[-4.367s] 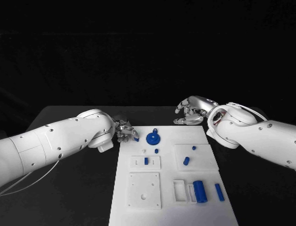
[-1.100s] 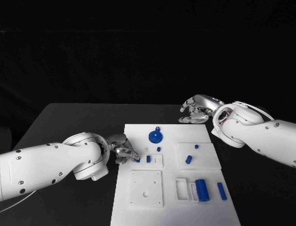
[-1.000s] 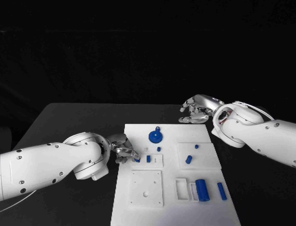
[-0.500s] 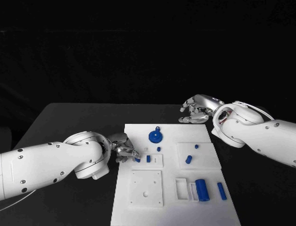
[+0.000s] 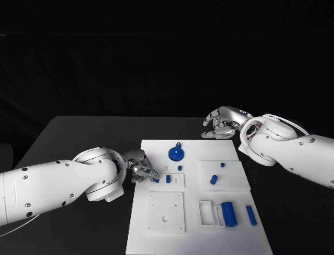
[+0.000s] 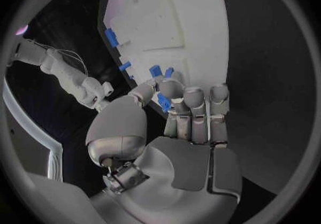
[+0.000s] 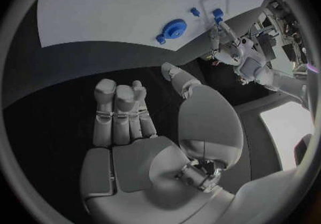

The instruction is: Assemble the parts on the task board

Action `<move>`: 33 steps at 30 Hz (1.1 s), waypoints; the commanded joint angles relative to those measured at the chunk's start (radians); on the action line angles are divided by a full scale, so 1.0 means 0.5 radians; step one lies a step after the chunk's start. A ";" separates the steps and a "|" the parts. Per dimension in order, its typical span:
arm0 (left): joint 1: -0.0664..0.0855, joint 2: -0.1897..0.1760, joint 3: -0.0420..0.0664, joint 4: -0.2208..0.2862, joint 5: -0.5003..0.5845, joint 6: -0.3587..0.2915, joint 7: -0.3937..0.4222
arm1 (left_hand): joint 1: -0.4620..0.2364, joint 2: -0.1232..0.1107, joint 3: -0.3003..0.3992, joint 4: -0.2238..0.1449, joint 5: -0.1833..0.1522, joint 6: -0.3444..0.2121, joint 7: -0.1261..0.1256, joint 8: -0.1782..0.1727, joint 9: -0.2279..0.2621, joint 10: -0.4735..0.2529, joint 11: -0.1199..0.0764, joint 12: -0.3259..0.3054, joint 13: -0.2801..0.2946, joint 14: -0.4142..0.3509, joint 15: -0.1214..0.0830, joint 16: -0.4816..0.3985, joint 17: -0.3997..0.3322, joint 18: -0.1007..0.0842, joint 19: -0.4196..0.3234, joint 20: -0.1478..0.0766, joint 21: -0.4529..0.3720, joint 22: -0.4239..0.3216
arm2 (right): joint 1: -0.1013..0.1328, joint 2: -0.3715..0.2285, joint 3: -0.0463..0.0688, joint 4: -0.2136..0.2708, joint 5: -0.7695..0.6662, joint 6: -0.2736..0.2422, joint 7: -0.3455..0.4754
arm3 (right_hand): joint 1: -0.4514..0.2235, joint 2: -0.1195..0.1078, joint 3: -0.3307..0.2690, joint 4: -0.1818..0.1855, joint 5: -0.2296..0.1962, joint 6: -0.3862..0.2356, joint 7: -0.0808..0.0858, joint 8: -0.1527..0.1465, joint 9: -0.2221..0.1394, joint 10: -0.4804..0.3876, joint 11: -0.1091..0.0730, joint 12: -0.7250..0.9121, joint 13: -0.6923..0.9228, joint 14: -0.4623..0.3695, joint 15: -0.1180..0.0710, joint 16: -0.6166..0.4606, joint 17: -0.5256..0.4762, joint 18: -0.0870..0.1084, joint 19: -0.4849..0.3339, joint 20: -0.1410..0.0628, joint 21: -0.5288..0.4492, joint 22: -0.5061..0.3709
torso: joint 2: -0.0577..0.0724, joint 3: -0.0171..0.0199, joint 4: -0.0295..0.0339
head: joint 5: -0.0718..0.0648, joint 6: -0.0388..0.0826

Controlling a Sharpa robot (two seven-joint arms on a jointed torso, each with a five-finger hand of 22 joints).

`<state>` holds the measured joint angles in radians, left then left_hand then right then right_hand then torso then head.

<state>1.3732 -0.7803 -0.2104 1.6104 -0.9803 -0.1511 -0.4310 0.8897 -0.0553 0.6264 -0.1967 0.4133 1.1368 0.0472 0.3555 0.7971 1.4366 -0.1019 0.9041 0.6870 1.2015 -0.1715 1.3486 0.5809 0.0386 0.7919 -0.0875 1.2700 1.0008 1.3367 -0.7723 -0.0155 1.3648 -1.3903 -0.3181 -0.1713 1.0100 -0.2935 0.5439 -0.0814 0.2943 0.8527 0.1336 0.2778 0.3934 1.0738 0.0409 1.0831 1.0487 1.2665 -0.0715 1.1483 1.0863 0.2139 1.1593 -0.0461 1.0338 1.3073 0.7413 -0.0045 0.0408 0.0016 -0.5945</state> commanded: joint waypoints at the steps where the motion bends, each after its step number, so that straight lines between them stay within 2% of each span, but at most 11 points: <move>1: -0.013 0.016 -0.009 0.013 -0.036 0.067 -0.013 | 0.021 0.052 0.007 -0.031 0.055 0.228 -0.119 0.012 0.012 -0.020 -0.034 0.019 0.005 0.013 -0.028 0.018 0.004 0.035 -0.006 -0.352 0.017 -0.004 | -0.001 0.001 0.001 0.002 -0.006 0.023 0.015 | 0.015 0.000 0.000 0.015 0.014 -0.029 0.038 0.012 0.003 -0.010 -0.006 0.013 -0.003 0.001 -0.001 -0.012 -0.002 0.096 -0.006 -0.013 -0.013 0.022 | 0.000 0.0005 0.000 | 0.002 -0.001; 3: -0.013 0.017 -0.009 0.012 -0.041 0.063 -0.015 | 0.013 0.062 0.006 -0.045 0.110 0.235 -0.123 0.020 0.024 -0.021 -0.039 0.041 0.010 0.016 -0.029 0.035 0.007 0.036 -0.006 -0.353 0.025 -0.007 | -0.001 0.001 0.001 0.002 -0.006 0.022 0.015 | 0.015 0.000 0.000 0.015 0.014 -0.029 0.038 0.012 0.003 -0.010 -0.006 0.013 -0.003 0.001 -0.001 -0.012 -0.002 0.096 -0.005 -0.013 -0.013 0.022 | 0.000 0.0002 0.000 | 0.001 -0.002; 11: -0.013 0.017 -0.009 0.011 -0.067 0.046 -0.022 | -0.030 0.102 0.008 -0.111 0.261 0.255 -0.142 0.050 0.079 -0.027 -0.058 0.116 0.026 0.028 -0.040 0.093 0.018 0.040 0.001 -0.358 0.054 -0.019 | -0.001 0.001 0.001 0.002 -0.006 0.022 0.015 | 0.015 0.001 0.000 0.016 0.015 -0.029 0.038 0.012 0.003 -0.010 -0.006 0.013 -0.004 0.001 -0.001 -0.012 -0.002 0.096 -0.005 -0.013 -0.014 0.022 | 0.000 0.0000 0.001 | 0.003 -0.004; 20: -0.013 0.015 -0.009 0.014 -0.092 0.037 -0.034 | -0.078 0.130 0.020 -0.157 0.400 0.269 -0.158 0.087 0.119 -0.031 -0.076 0.188 0.036 0.044 -0.047 0.139 0.025 0.049 0.016 -0.364 0.082 -0.031 | -0.001 0.001 0.001 0.002 -0.006 0.022 0.016 | 0.015 0.000 0.000 0.016 0.015 -0.029 0.038 0.012 0.003 -0.010 -0.006 0.014 -0.004 0.001 -0.001 -0.012 -0.002 0.096 -0.005 -0.013 -0.014 0.022 | 0.001 -0.0009 -0.001 | 0.003 -0.006; 28: -0.013 0.019 -0.008 0.018 -0.088 0.035 -0.028 | -0.099 0.141 0.026 -0.169 0.454 0.273 -0.164 0.104 0.134 -0.036 -0.081 0.218 0.040 0.049 -0.046 0.148 0.022 0.052 0.019 -0.365 0.091 -0.039 | -0.001 0.001 0.001 0.001 -0.006 0.024 0.016 | 0.015 0.000 -0.001 0.017 0.016 -0.029 0.038 0.012 0.003 -0.010 -0.006 0.014 -0.005 0.001 -0.001 -0.012 -0.003 0.096 -0.005 -0.013 -0.014 0.022 | 0.001 -0.0017 0.001 | 0.000 -0.008; 33: -0.013 0.025 -0.007 0.016 -0.058 0.058 -0.019 | -0.115 0.133 0.022 -0.163 0.426 0.274 -0.164 0.113 0.141 -0.038 -0.080 0.233 0.039 0.050 -0.048 0.149 0.019 0.054 0.022 -0.365 0.096 -0.043 | -0.001 0.001 0.001 0.001 -0.006 0.025 0.016 | 0.015 0.000 -0.001 0.017 0.016 -0.029 0.038 0.012 0.003 -0.011 -0.006 0.014 -0.005 0.001 -0.001 -0.012 -0.003 0.096 -0.005 -0.013 -0.015 0.022 | 0.000 -0.0010 0.001 | 0.000 -0.010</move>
<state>1.3718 -0.7739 -0.2107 1.6134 -1.0221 -0.1518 -0.4425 0.8311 0.0032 0.5932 -0.2314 0.6351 1.1368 0.0472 0.4072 0.8671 1.4435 -0.1089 1.0149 0.7055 1.2050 -0.1680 1.4173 0.5913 0.0543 0.7955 -0.0912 1.3126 0.9805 1.3367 -0.7723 -0.0155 1.3645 -1.3901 -0.3172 -0.1709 1.0100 -0.2935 0.5410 -0.0786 0.2982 0.8506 0.1320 0.2778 0.3938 1.0738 0.0409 1.0870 1.0471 1.2665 -0.0715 1.1482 1.0864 0.2139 1.1576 -0.0444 1.0299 1.3081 0.7416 -0.0052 0.0408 0.0016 -0.5989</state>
